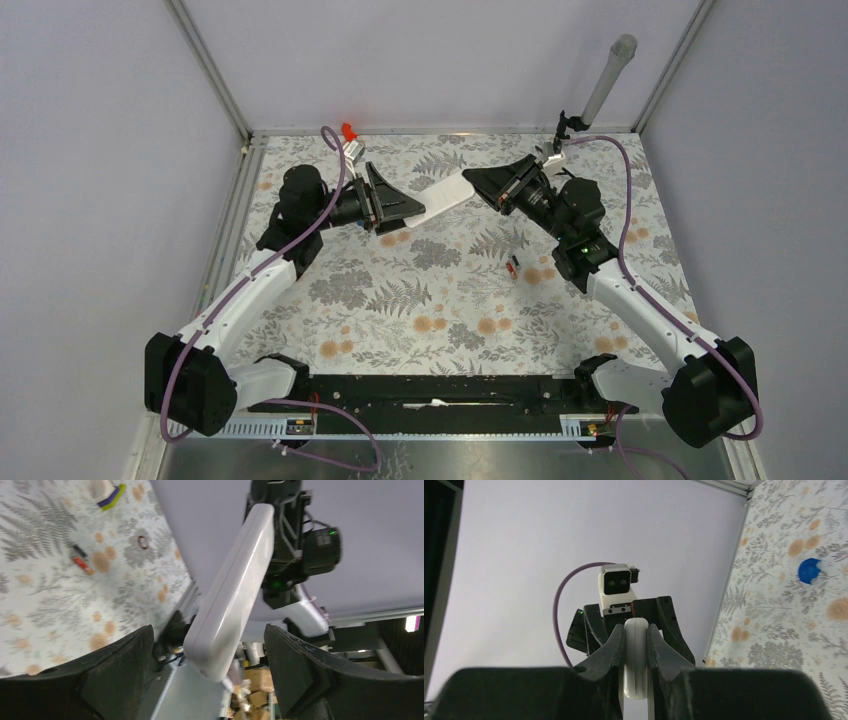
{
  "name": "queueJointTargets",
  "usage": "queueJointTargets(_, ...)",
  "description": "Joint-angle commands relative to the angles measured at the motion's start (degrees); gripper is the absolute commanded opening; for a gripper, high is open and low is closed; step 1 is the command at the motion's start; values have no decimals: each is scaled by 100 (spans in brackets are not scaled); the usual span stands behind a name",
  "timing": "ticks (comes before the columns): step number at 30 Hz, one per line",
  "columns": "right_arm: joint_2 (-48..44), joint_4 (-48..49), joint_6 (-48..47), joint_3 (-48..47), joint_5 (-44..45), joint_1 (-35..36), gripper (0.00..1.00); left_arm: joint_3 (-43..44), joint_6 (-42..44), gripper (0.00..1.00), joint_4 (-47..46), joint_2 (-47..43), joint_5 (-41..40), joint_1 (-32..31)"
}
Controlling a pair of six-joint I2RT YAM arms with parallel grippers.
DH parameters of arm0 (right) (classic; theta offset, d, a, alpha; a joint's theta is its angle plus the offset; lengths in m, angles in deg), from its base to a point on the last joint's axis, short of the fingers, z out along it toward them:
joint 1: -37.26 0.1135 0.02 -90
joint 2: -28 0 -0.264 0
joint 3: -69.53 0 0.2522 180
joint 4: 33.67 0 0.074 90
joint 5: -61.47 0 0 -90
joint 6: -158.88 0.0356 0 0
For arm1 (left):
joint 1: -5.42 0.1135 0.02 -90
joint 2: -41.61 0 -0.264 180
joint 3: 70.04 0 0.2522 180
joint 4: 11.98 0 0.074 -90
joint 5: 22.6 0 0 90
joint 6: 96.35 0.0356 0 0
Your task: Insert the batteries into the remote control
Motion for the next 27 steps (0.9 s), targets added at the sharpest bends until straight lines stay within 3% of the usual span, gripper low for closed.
queueJointTargets(1,153,855,695,-88,30,24,0,-119,-1644,81,-1657,-130,-309,-160)
queueJointTargets(9,163,1165,886,177,112,26,0,-173,-2973,59,-2701,-27,-836,-546)
queueJointTargets(14,3,1281,880,465,323,30,0,-302,-3031,40,-2707,-99,-1074,-642)
queueJointTargets(19,-69,1047,492,361,61,25,0,-211,-2668,0,-2548,-63,-994,-651)
queueJointTargets(20,-88,899,230,306,-80,24,5,-145,-2490,0,-2407,-45,-943,-643)
queueJointTargets(22,-156,547,-441,160,-406,17,40,93,-2005,0,-2033,10,-714,-634)
queueJointTargets(23,-186,319,-782,69,-599,1,64,247,-1728,0,-1754,42,-579,-634)
queueJointTargets(24,-199,168,-1089,-18,-813,0,76,388,-1460,0,-1441,81,-401,-634)
queueJointTargets(27,-99,-134,-1815,-353,-1981,-18,90,861,-672,0,-431,222,133,-624)
